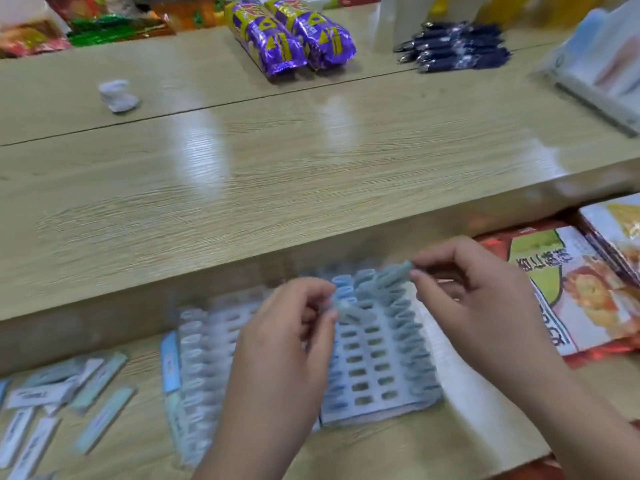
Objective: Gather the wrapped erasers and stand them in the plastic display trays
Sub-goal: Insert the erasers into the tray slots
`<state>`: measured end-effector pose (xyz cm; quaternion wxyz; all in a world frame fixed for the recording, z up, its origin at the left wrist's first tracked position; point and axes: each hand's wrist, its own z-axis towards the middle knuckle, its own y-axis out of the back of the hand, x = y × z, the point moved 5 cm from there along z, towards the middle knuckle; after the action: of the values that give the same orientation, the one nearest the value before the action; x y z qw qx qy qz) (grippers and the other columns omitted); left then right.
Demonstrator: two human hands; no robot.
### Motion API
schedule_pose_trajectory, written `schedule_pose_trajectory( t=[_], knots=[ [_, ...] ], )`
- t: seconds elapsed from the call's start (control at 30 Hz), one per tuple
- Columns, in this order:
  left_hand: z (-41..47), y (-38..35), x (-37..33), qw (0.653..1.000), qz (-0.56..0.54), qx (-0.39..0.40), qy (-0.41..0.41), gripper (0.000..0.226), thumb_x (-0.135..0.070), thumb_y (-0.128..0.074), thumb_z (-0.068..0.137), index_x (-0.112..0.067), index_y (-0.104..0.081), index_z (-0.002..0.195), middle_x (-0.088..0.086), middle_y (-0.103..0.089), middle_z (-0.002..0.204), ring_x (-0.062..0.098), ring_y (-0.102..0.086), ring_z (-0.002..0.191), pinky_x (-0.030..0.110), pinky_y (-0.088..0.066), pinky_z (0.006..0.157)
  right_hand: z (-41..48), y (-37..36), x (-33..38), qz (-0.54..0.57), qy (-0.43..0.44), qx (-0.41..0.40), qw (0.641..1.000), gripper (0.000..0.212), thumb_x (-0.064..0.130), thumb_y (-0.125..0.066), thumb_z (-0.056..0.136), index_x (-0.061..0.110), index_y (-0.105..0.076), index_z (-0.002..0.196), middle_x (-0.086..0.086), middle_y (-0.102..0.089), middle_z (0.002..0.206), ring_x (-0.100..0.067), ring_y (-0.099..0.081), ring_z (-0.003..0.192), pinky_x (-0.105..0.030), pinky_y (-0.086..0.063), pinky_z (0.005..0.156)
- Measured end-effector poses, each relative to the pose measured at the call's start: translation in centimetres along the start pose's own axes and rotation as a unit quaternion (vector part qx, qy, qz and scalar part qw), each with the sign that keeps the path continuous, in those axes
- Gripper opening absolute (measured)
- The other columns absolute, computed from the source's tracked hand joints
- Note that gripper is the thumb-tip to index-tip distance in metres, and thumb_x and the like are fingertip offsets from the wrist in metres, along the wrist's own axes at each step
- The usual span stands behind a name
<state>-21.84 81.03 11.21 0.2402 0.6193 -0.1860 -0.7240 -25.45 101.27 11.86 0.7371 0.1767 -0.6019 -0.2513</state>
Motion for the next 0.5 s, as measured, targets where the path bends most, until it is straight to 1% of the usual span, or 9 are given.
schedule_pose_trajectory(
  t=[0.07,0.13,0.17,0.2,0.27,0.33,0.4,0.47,0.5],
  knots=[
    [-0.1,-0.9,-0.1,0.999,0.031,-0.009,-0.033,0.029,-0.016,-0.069,0.089,-0.041,-0.057,0.095,-0.019,-0.062,0.090,0.004,-0.063,0.082,0.028,-0.052,0.067,0.1,-0.4,-0.7,-0.030,0.025,0.013,0.999,0.027,0.015,-0.074,0.081,0.039,-0.062,0.084,0.021,-0.068,0.094,0.000,-0.066,0.074,-0.010,-0.049,0.064],
    [-0.1,-1.9,0.1,0.998,0.043,-0.013,-0.048,0.025,-0.014,-0.070,0.089,-0.035,-0.059,0.095,-0.018,-0.062,0.088,0.003,-0.062,0.080,0.028,-0.051,0.066,0.0,-1.2,-1.3,-0.099,0.058,0.035,0.993,0.018,0.024,-0.073,0.083,0.037,-0.062,0.089,0.018,-0.067,0.090,-0.003,-0.061,0.071,-0.028,-0.053,0.065],
    [-0.1,-2.4,0.3,0.997,0.053,-0.015,-0.056,0.022,-0.012,-0.071,0.089,-0.031,-0.062,0.094,-0.018,-0.062,0.088,0.002,-0.062,0.079,0.026,-0.050,0.067,0.0,-1.6,-1.6,-0.126,0.077,0.042,0.988,0.014,0.027,-0.072,0.083,0.035,-0.063,0.090,0.018,-0.066,0.088,-0.002,-0.057,0.072,-0.033,-0.052,0.065],
    [0.0,-2.9,0.4,0.996,0.065,-0.017,-0.064,0.020,-0.009,-0.072,0.088,-0.027,-0.064,0.093,-0.017,-0.062,0.087,0.001,-0.060,0.078,0.023,-0.049,0.067,-0.1,-1.9,-1.9,-0.137,0.091,0.047,0.985,0.011,0.028,-0.072,0.084,0.034,-0.065,0.090,0.017,-0.066,0.088,-0.002,-0.054,0.074,-0.035,-0.051,0.064],
    [0.1,-3.7,0.7,0.993,0.089,-0.020,-0.078,0.016,-0.006,-0.073,0.087,-0.020,-0.066,0.090,-0.014,-0.062,0.087,-0.001,-0.055,0.076,0.018,-0.045,0.066,0.0,-2.5,-2.4,-0.132,0.099,0.052,0.985,0.006,0.030,-0.069,0.083,0.031,-0.067,0.089,0.018,-0.065,0.086,0.000,-0.051,0.081,-0.033,-0.051,0.064],
    [0.2,-4.2,0.8,0.989,0.109,-0.027,-0.098,0.009,-0.007,-0.070,0.089,-0.016,-0.068,0.090,-0.010,-0.064,0.089,0.002,-0.056,0.078,0.016,-0.043,0.067,-0.1,-2.8,-2.6,-0.126,0.104,0.052,0.985,0.008,0.033,-0.065,0.083,0.029,-0.068,0.088,0.019,-0.065,0.085,0.002,-0.048,0.084,-0.030,-0.050,0.064],
    [0.2,-4.5,0.8,0.985,0.121,-0.036,-0.117,0.005,-0.011,-0.067,0.090,-0.013,-0.071,0.092,-0.005,-0.068,0.093,0.007,-0.062,0.084,0.018,-0.046,0.071,-0.1,-3.0,-2.5,-0.127,0.124,0.048,0.983,0.011,0.034,-0.061,0.084,0.027,-0.069,0.088,0.018,-0.065,0.085,-0.001,-0.052,0.085,-0.030,-0.050,0.063],
    [0.2,-4.7,0.8,0.983,0.130,-0.035,-0.127,0.007,-0.006,-0.071,0.088,-0.011,-0.072,0.093,-0.002,-0.069,0.095,0.011,-0.065,0.085,0.018,-0.047,0.072,0.0,-3.0,-2.5,-0.129,0.145,0.045,0.980,0.013,0.033,-0.060,0.085,0.025,-0.070,0.088,0.016,-0.067,0.086,-0.008,-0.058,0.087,-0.034,-0.052,0.063],
    [0.3,-4.9,0.8,0.982,0.137,-0.028,-0.129,0.012,-0.002,-0.075,0.084,-0.010,-0.073,0.093,-0.002,-0.070,0.095,0.012,-0.065,0.084,0.017,-0.046,0.072,0.0,-3.0,-2.6,-0.130,0.152,0.045,0.979,0.012,0.031,-0.061,0.086,0.024,-0.070,0.088,0.016,-0.068,0.087,-0.010,-0.060,0.088,-0.035,-0.053,0.063]
  ],
)
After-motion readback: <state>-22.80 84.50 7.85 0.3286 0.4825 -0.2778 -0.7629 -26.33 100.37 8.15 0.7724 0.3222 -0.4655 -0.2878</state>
